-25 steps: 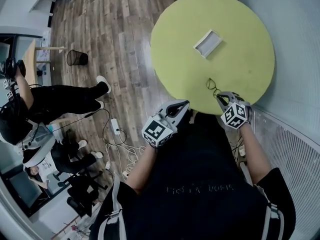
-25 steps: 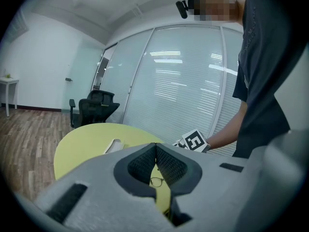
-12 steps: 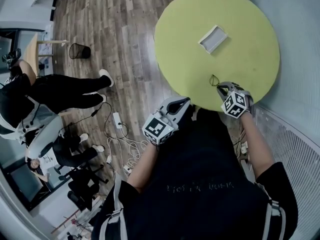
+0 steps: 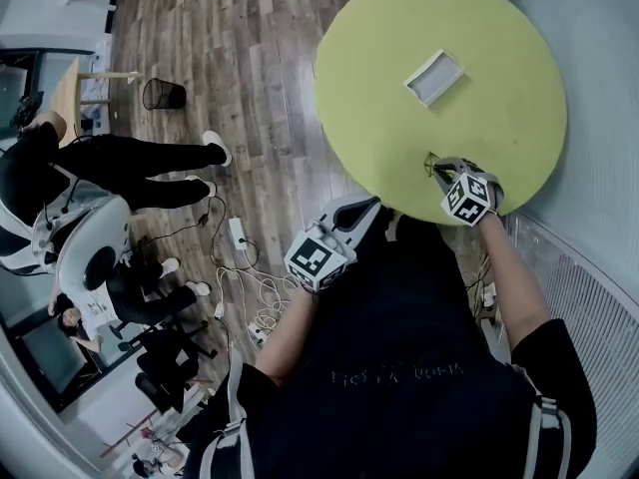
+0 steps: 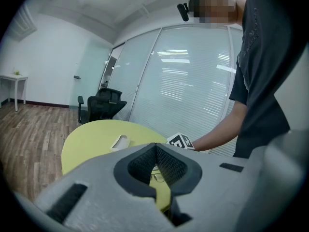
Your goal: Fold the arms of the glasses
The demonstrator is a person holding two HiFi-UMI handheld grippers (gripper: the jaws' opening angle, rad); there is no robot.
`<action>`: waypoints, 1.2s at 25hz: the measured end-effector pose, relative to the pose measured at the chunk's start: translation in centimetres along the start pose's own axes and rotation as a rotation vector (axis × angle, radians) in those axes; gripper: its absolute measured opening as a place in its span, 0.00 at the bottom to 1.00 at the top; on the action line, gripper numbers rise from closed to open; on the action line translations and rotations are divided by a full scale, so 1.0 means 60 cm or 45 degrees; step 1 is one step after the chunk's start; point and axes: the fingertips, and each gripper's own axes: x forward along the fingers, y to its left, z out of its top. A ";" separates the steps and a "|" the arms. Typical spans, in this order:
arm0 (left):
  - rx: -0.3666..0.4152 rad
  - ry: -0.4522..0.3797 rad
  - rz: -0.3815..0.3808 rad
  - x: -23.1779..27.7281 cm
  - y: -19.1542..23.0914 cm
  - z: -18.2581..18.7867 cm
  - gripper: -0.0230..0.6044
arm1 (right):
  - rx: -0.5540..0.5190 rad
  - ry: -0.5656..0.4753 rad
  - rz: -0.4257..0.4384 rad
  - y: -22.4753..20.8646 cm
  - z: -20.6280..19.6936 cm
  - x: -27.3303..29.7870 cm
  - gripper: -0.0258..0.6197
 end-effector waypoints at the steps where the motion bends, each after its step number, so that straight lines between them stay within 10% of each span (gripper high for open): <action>1: -0.003 0.007 0.001 0.000 0.002 -0.004 0.07 | 0.007 -0.002 0.006 -0.001 -0.001 0.006 0.10; 30: -0.006 0.025 0.088 -0.040 0.009 -0.012 0.07 | 0.083 0.050 0.080 -0.007 -0.025 0.076 0.10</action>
